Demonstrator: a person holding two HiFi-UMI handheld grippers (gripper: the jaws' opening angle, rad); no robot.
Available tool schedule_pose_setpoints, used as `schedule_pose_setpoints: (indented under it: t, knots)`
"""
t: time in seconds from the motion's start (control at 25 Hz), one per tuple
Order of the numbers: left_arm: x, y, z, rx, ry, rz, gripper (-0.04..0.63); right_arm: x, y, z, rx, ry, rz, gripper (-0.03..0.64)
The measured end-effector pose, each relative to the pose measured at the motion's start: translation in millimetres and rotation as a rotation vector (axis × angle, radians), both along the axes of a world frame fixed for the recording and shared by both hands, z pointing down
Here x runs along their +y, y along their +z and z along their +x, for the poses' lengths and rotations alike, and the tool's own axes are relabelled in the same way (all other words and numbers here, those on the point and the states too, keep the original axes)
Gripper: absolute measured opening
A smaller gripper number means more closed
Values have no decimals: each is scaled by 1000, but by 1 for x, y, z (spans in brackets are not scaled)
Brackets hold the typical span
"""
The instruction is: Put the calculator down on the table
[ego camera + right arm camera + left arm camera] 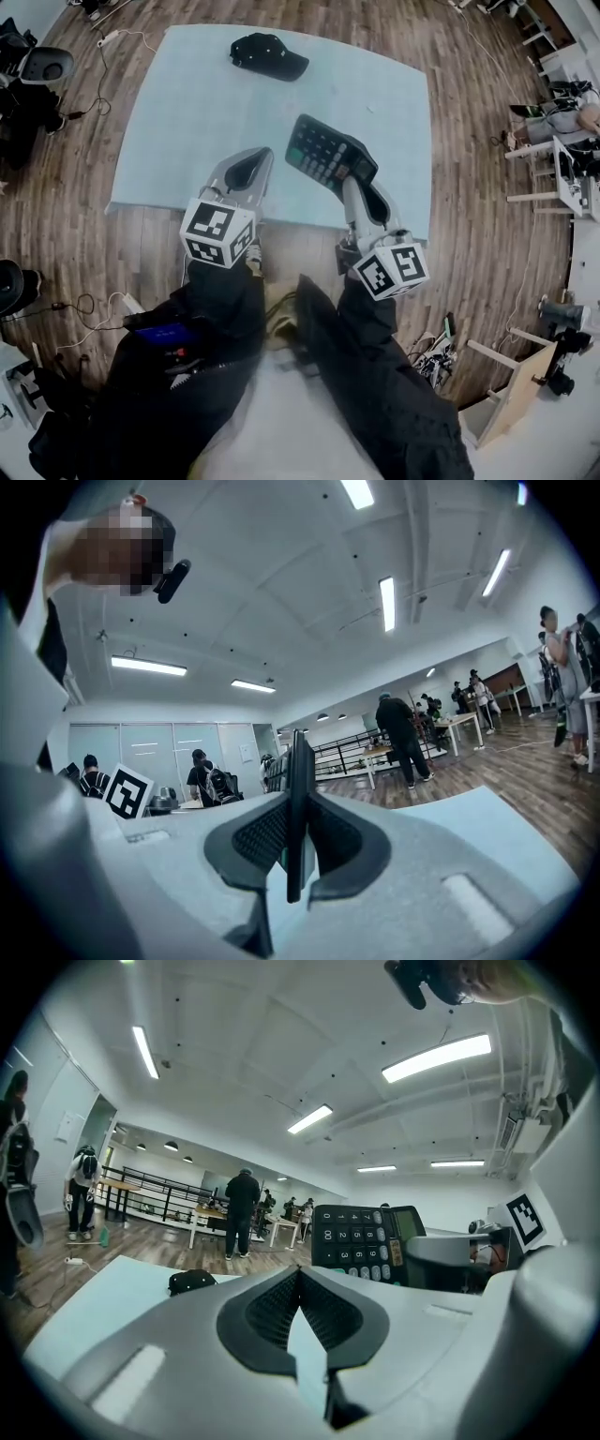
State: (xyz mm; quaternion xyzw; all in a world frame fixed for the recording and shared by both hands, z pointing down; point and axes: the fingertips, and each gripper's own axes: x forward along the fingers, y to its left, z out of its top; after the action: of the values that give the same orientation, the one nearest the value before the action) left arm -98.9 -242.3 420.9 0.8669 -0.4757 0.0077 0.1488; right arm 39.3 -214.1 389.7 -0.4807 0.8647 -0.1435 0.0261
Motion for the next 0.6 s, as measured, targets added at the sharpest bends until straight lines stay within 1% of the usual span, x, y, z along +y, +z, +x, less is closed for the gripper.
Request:
schedule_pose_setpoints:
  t: [0.2,0.36,0.48,0.6]
  knots:
    - [-6,-1,6,-9,1,-16,-2,-6,5,3,-9,-17,-21,51]
    - [-19,-2,13,-29,-38,-22,-2,-27,16,14,-26,-62,-45,51]
    - [-24,9,13,-44,-76,-56,-2,-39,36,16,-24,-106,-91,51]
    - [-29,27,25,-60,-102,-99,-2,-44,56,31,-44,-127,-151,51]
